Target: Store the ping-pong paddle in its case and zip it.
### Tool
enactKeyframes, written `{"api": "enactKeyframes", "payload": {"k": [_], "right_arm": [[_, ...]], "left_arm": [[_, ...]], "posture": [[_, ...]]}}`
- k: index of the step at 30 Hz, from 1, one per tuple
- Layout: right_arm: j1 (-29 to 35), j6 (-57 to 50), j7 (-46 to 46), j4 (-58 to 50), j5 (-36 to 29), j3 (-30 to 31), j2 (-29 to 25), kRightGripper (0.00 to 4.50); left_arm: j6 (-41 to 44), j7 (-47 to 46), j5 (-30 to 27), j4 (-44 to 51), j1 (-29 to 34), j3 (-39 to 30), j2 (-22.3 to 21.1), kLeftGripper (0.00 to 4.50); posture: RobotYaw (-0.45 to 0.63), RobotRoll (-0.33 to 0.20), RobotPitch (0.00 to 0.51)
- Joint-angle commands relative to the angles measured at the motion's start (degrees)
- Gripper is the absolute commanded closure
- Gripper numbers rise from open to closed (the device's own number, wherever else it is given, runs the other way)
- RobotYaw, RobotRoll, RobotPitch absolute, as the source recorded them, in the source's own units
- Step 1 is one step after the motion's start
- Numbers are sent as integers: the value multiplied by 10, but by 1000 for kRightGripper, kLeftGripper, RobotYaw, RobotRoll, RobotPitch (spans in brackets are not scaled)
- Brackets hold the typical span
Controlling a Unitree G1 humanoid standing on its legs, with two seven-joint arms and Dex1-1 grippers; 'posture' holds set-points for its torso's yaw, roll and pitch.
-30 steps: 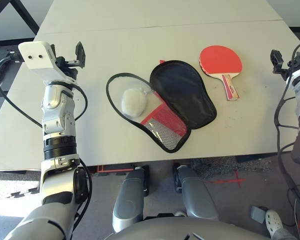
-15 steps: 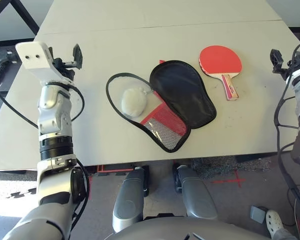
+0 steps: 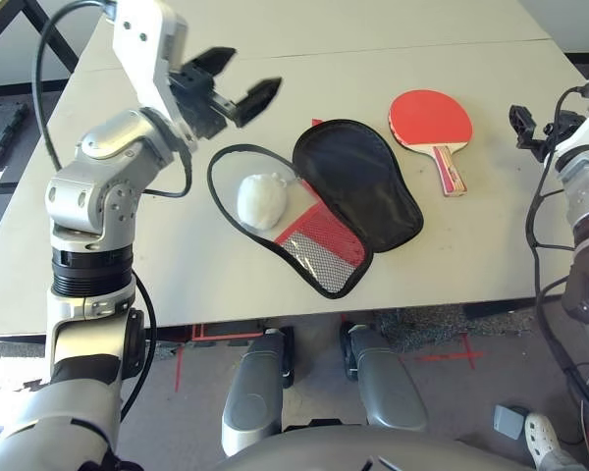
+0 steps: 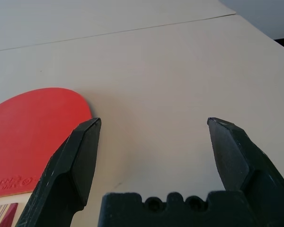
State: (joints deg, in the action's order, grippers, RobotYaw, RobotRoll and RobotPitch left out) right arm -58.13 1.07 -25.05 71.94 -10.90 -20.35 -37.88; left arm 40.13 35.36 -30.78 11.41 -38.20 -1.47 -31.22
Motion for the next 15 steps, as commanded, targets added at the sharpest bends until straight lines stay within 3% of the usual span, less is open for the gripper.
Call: {"api": "enactKeyframes", "payload": {"k": [1, 4, 9, 12, 15], "right_arm": [[-32, -81, 5, -22, 19, 30, -1, 35], [-52, -141, 1, -51, 45, 68, -7, 35], [-81, -294, -34, -120, 28, 80, -9, 35], [-131, -477, -57, -156, 45, 127, -12, 35], [-143, -562, -78, -187, 53, 165, -14, 35]], "left_arm": [[16, 33, 1, 23, 16, 36, -9, 0], [12, 40, 8, 16, 17, 45, -5, 0], [2, 44, 22, 6, 16, 57, 4, 0], [-4, 47, 35, 2, 18, 67, 9, 0], [-5, 48, 39, 4, 19, 68, 12, 0]], "posture": [[56, 0, 192], [42, 0, 190], [23, 0, 189], [19, 0, 189], [21, 0, 190]]}}
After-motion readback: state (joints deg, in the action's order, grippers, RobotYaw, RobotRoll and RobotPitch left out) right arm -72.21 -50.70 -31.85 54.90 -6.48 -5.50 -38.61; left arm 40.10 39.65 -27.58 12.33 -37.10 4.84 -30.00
